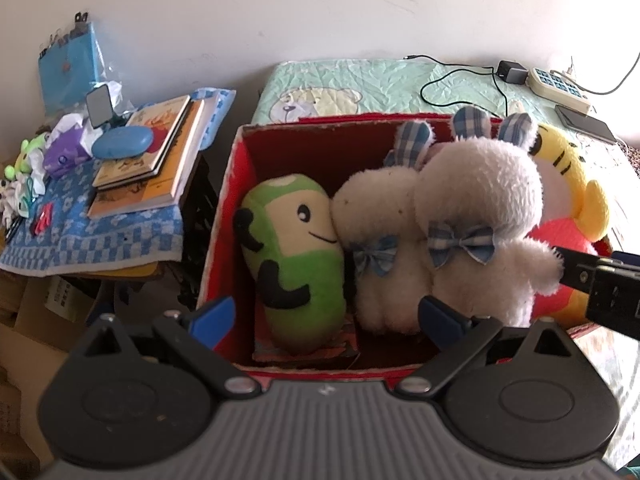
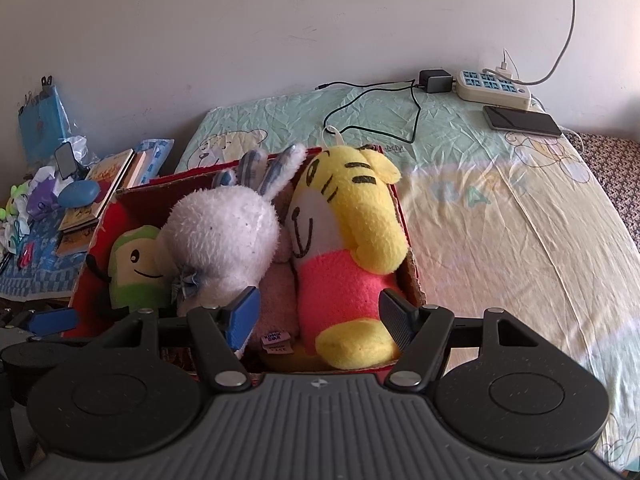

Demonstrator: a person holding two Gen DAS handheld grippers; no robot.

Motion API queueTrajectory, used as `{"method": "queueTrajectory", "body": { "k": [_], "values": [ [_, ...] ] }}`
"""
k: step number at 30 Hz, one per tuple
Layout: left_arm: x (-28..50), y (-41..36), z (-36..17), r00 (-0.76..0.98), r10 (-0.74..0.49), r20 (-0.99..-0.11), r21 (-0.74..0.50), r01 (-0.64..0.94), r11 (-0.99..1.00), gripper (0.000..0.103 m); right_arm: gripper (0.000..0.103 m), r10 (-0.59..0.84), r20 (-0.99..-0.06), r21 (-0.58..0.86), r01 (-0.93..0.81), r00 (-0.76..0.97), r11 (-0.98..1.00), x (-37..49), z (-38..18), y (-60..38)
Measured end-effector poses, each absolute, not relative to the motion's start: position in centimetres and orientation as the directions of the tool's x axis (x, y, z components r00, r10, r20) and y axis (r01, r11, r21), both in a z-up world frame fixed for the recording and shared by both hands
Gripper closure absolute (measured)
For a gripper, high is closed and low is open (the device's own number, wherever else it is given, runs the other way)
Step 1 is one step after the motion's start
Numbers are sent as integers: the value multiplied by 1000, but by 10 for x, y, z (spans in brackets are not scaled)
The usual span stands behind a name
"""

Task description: Organize objects

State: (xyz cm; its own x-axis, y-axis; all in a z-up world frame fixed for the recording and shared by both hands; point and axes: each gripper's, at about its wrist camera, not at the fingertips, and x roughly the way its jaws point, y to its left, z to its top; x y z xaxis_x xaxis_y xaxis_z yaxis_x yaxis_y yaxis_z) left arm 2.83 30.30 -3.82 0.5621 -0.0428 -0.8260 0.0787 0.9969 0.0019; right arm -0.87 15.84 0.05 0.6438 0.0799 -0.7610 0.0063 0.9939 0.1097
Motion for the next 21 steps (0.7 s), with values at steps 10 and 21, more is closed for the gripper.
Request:
{"method": "queueTrajectory", "body": {
  "k": [10, 21],
  "values": [
    [34, 305, -40, 555, -39, -831, -5, 62, 998, 4, 34, 79, -769, 105, 4, 635, 994, -5, -2, 161],
    [40, 307, -33, 566, -50, -823, -11, 72, 997, 4, 34, 79, -765, 98, -6, 639, 995, -1, 1, 164]
  ]
}}
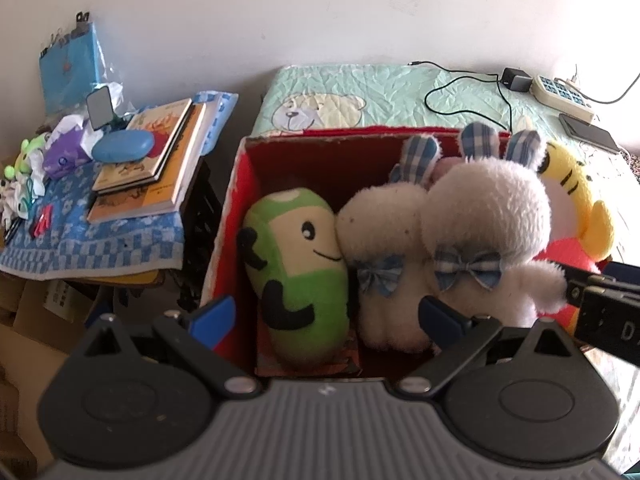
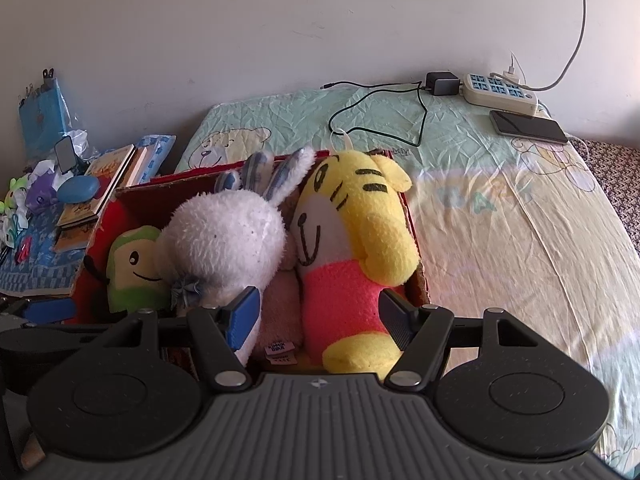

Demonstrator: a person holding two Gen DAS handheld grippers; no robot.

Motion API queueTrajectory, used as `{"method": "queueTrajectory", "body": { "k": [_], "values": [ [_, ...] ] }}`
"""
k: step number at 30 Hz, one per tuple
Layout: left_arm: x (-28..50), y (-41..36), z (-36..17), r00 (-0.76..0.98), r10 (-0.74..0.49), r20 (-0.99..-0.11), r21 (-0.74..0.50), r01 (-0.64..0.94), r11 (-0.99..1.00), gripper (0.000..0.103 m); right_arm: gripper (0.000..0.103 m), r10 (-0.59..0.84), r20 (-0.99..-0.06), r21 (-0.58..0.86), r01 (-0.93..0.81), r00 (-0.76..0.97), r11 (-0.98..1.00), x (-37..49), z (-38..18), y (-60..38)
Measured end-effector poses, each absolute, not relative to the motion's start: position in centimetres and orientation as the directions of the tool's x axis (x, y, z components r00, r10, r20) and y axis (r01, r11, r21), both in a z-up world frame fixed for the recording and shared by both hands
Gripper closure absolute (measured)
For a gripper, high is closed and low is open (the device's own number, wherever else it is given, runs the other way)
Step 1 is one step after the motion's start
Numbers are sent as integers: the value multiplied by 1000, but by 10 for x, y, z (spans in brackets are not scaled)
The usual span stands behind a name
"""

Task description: Organize objects

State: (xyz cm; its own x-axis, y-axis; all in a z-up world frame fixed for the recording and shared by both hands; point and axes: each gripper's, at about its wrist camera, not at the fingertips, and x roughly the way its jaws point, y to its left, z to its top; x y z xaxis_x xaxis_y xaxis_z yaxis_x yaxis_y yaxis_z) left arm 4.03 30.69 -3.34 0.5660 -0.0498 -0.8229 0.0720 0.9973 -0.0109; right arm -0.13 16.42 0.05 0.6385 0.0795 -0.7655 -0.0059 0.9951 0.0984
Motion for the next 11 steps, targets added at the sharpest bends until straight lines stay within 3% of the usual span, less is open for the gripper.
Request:
{"method": "queueTrajectory", "body": {
  "k": [11],
  "values": [
    [38, 301, -22, 617, -19, -787, 38, 78, 996, 8, 34, 86, -757, 117, 5, 648, 993, -4, 3, 159]
  ]
}}
